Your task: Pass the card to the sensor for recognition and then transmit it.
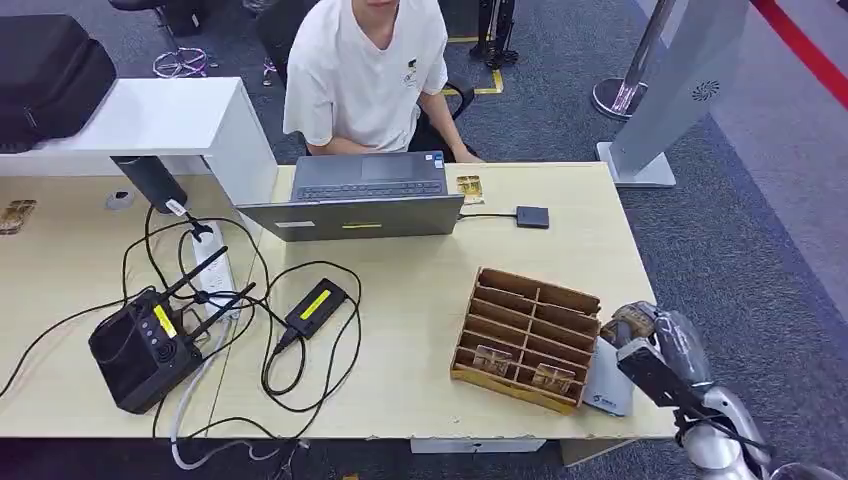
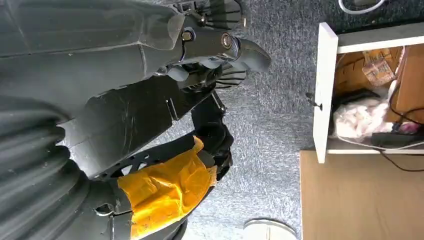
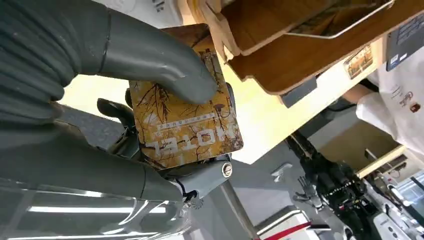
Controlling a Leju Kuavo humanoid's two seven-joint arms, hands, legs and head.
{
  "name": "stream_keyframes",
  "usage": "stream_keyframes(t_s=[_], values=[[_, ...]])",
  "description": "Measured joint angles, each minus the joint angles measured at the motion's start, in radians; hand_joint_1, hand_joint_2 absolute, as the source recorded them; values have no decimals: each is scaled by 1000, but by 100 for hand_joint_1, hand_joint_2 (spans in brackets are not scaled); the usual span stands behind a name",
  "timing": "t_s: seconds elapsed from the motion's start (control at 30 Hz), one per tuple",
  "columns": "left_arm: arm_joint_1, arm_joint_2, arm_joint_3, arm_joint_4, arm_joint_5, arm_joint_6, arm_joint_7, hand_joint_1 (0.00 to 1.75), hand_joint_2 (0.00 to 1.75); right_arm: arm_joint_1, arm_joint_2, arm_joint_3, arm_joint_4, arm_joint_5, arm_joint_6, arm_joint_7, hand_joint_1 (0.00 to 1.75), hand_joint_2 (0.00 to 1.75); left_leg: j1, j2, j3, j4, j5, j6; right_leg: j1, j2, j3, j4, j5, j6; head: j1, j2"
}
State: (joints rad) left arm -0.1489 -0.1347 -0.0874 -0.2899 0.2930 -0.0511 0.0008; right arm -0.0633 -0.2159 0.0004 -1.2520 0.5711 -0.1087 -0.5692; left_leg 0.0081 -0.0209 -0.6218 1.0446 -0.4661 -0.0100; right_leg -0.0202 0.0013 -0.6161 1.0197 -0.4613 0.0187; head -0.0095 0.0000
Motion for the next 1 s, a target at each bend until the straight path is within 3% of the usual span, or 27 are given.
stream_keyframes(t_s=[1.0], values=[[-11, -3, 2, 1, -34, 17, 0, 0, 175, 35, 36, -2, 30, 19, 0, 0, 175, 175, 0, 0, 0, 0, 0, 0, 0, 0, 0, 0, 0, 0, 0, 0]])
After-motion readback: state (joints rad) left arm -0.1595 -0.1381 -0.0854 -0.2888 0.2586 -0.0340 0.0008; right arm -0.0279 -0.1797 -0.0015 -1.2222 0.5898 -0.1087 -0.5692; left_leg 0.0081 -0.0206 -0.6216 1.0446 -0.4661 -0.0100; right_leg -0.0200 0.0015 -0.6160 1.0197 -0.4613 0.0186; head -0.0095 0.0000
